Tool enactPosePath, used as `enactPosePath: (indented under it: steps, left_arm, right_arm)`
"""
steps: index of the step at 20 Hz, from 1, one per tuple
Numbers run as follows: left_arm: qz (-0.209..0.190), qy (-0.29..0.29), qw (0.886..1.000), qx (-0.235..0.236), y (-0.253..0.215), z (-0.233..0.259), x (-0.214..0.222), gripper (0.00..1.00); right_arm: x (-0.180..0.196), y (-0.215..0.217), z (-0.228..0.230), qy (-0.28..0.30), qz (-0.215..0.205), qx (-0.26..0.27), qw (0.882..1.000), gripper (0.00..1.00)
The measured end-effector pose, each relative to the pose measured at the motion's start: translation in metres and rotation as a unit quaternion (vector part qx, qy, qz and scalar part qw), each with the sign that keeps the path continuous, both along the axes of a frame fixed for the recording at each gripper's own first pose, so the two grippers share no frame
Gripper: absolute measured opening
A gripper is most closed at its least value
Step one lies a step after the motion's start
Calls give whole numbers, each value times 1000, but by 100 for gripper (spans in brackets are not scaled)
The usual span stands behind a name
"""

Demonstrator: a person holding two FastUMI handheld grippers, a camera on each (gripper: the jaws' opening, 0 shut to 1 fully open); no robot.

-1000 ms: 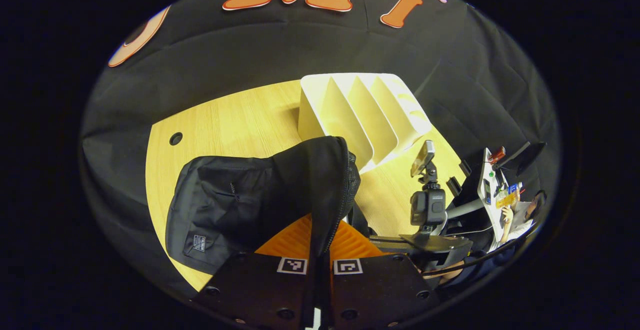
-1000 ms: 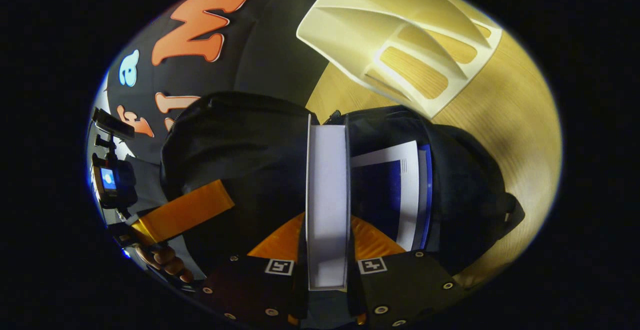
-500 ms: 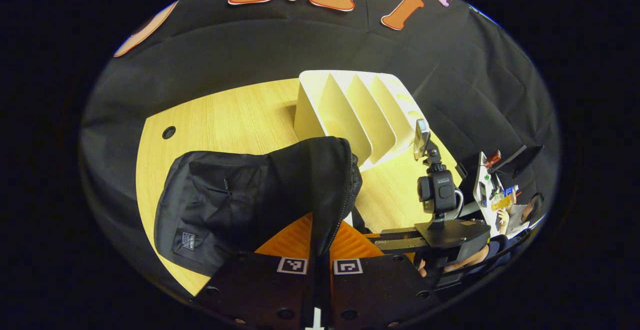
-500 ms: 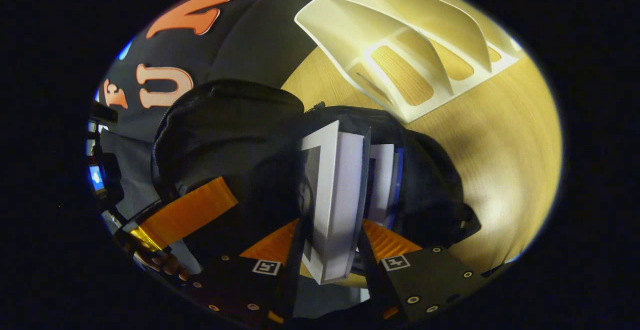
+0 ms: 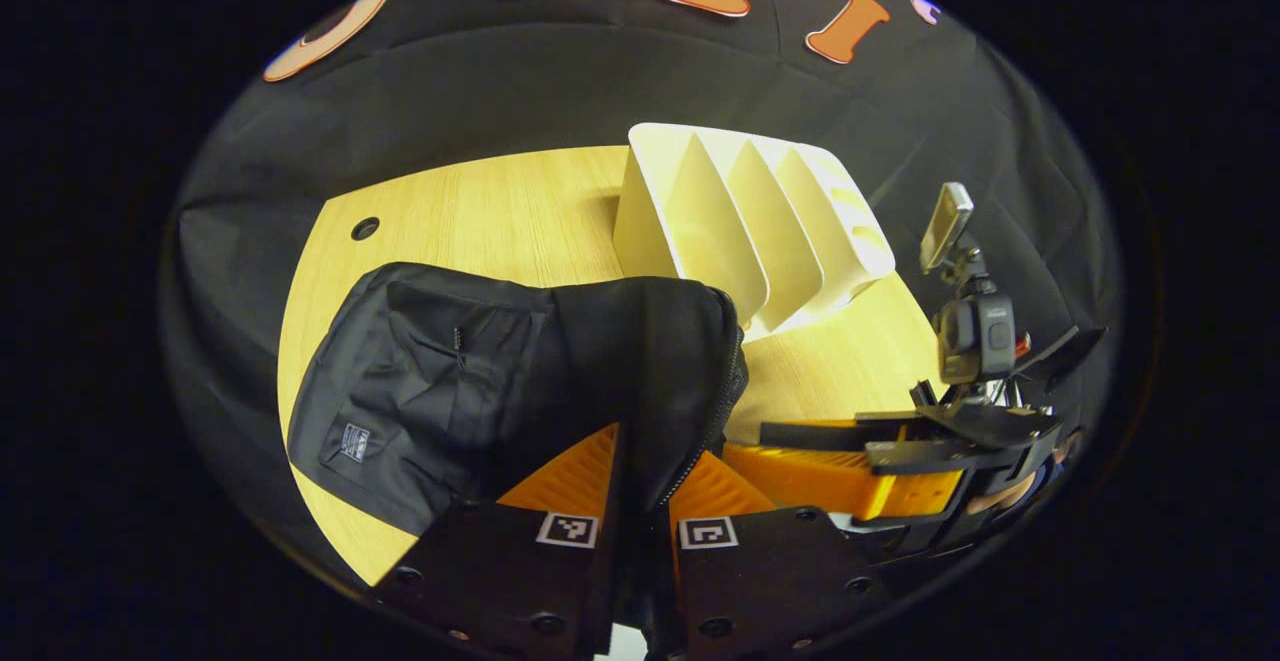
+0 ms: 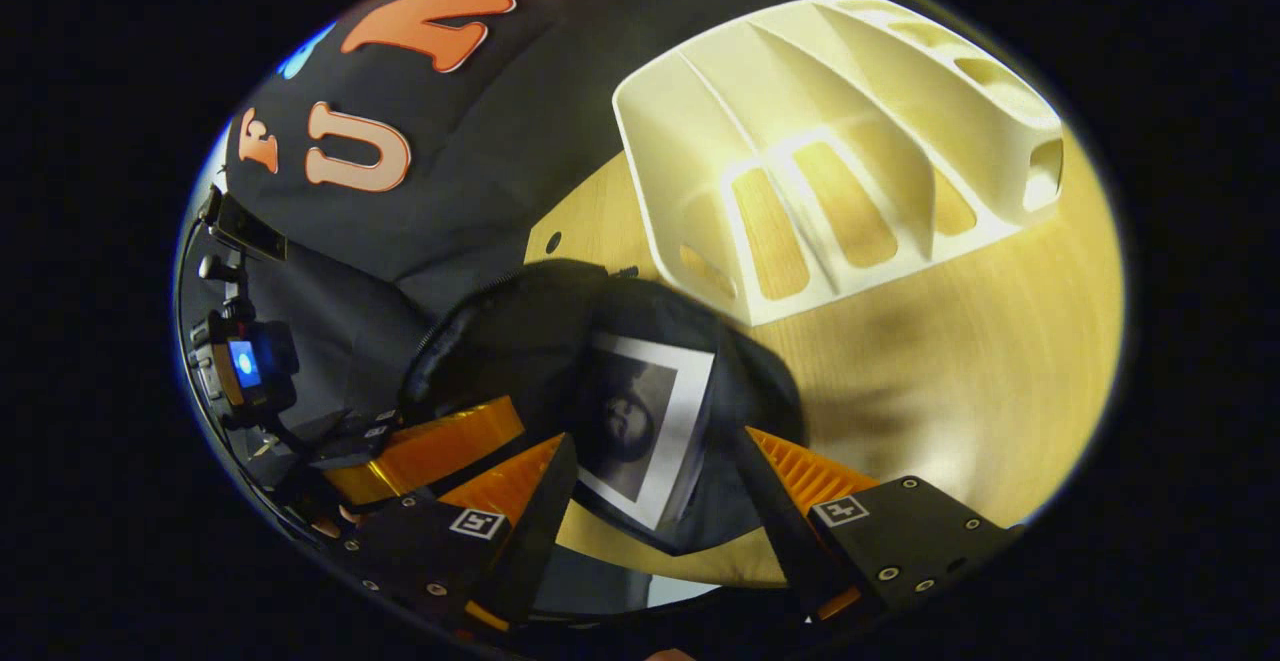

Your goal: Open the schoolbag, grab two books from the bookshelf and put them into the schoolbag.

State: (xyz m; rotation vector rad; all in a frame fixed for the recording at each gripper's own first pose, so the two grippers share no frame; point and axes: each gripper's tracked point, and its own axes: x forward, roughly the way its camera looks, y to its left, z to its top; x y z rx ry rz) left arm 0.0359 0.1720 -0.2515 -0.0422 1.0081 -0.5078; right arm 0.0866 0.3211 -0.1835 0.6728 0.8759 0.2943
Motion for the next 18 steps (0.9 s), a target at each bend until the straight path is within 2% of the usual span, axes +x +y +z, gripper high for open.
enactPosePath:
  steps: [3, 4, 7, 8, 9, 10, 11, 12, 14, 15, 18]
  left_arm:
    - [16, 0, 1000, 3, -14, -2, -5, 27]
    - [21, 0, 1000, 3, -19, -2, -8, 27]
    - [11, -4, 1000, -8, -49, 5, -16, 39]
    - [8, -10, 1000, -1, -57, 7, -19, 47]
    - [4, -16, 1000, -4, -69, 13, -20, 60]
    - [5, -23, 1000, -10, -81, 19, -22, 55]
    - [6, -33, 999, -17, -94, 26, -23, 66]
    - [8, -45, 999, -20, -105, 36, -23, 68]
    - [9, -78, 997, -13, -123, 50, -19, 87]
    - [10, -100, 995, -7, -134, 61, -18, 92]
    - [31, -167, 985, -9, -165, 99, -16, 96]
  right_arm:
    - [5, -32, 17, -36, 4, -24, 999, 97]
    - [6, -42, 20, -39, 3, -32, 999, 97]
    - [8, -71, 31, -56, -3, -47, 997, 97]
    - [11, -82, 36, -68, -7, -58, 996, 97]
    - [13, -96, 42, -80, -13, -74, 994, 97]
    - [17, -110, 50, -97, -22, -91, 991, 97]
    - [19, -124, 59, -112, -28, -109, 987, 98]
    - [22, -137, 69, -128, -35, -124, 983, 98]
    - [23, -167, 94, -165, -52, -155, 973, 98]
    - [24, -181, 104, -182, -60, -171, 966, 98]
    - [15, -224, 135, -230, -84, -209, 947, 97]
